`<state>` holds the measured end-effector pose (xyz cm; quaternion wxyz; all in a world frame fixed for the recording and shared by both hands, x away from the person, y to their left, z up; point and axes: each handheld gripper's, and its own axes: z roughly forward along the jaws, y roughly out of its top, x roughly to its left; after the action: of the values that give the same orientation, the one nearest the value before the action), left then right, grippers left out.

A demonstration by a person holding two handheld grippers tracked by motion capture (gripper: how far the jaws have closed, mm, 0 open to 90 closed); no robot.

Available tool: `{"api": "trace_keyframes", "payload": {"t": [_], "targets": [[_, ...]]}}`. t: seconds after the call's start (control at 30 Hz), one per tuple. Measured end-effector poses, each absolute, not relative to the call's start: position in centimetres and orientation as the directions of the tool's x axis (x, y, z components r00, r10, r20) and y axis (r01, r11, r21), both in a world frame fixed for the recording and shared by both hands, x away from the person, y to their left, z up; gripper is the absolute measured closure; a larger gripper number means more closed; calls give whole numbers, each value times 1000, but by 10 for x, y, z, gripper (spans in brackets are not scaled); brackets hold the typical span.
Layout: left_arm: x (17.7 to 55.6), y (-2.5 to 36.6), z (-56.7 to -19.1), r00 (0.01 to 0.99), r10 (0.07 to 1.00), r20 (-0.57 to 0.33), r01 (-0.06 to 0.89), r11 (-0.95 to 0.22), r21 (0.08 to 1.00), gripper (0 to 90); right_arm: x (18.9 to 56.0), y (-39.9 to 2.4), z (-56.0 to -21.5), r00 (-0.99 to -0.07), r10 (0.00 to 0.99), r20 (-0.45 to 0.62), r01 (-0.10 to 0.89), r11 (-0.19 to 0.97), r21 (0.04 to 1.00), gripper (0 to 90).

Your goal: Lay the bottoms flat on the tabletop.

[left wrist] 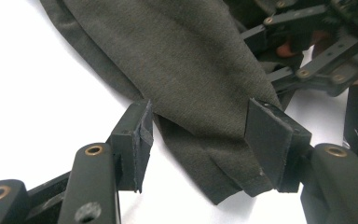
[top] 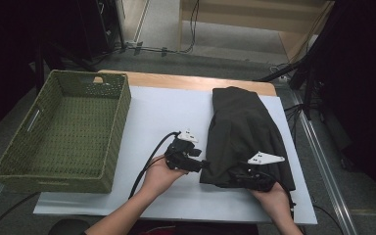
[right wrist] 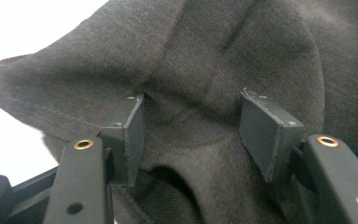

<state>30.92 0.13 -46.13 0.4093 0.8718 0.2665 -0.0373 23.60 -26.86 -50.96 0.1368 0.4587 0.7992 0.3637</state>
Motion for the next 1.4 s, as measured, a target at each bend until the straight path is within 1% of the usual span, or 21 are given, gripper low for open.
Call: {"api": "trace_keyframes", "payload": {"t": [0.03,0.1,0.17,0.23,0.3,0.37,0.6,0.7,0.77,0.83,0.87,0.9,0.97,1.0,1.07,1.17,1.3,1.4], "targets": [[310,2,-462,853,439,-282,498,-521,693,428,237,-268,-512,-544,831,116,634,316,706,438],[311,2,-462,849,441,-291,504,-513,694,428,238,-267,-515,-548,830,108,632,326,703,565],[311,2,-462,848,441,-294,507,-514,691,428,238,-267,-516,-563,821,95,628,350,695,729],[311,2,-463,850,437,-294,506,-517,691,428,240,-267,-513,-559,821,115,655,352,669,834],[311,1,-464,850,439,-291,504,-520,690,428,239,-267,-507,-548,823,150,688,341,641,847],[311,2,-464,849,440,-293,506,-515,692,427,234,-267,-501,-552,813,187,699,328,636,848],[313,5,-462,843,449,-295,511,-500,699,426,207,-271,-477,-557,804,211,670,285,685,849],[314,6,-462,841,454,-295,513,-495,701,409,196,-273,-470,-556,799,229,661,258,705,847],[315,7,-462,838,456,-300,517,-488,703,398,191,-274,-467,-556,803,216,644,251,723,812],[315,7,-461,838,457,-300,517,-487,704,392,188,-278,-462,-545,811,213,635,233,736,700],[316,8,-461,836,456,-304,521,-489,700,391,188,-281,-461,-537,817,210,628,221,746,667],[316,7,-462,836,455,-306,521,-488,700,391,188,-283,-460,-533,819,213,631,217,745,664],[316,7,-462,836,455,-306,521,-488,700,392,189,-289,-461,-518,833,193,629,218,747,613],[316,7,-462,837,453,-307,522,-491,697,392,190,-292,-462,-515,837,186,626,219,749,610],[315,7,-462,839,453,-300,517,-496,698,391,191,-300,-461,-496,848,187,624,199,755,572],[316,6,-462,838,452,-304,520,-494,697,391,192,-314,-458,-460,869,183,621,168,766,567],[316,6,-462,839,453,-301,518,-496,697,392,191,-326,-457,-430,882,193,621,134,772,525],[316,6,-463,838,453,-305,520,-494,696,392,192,-333,-457,-400,901,166,620,133,773,526]]}}
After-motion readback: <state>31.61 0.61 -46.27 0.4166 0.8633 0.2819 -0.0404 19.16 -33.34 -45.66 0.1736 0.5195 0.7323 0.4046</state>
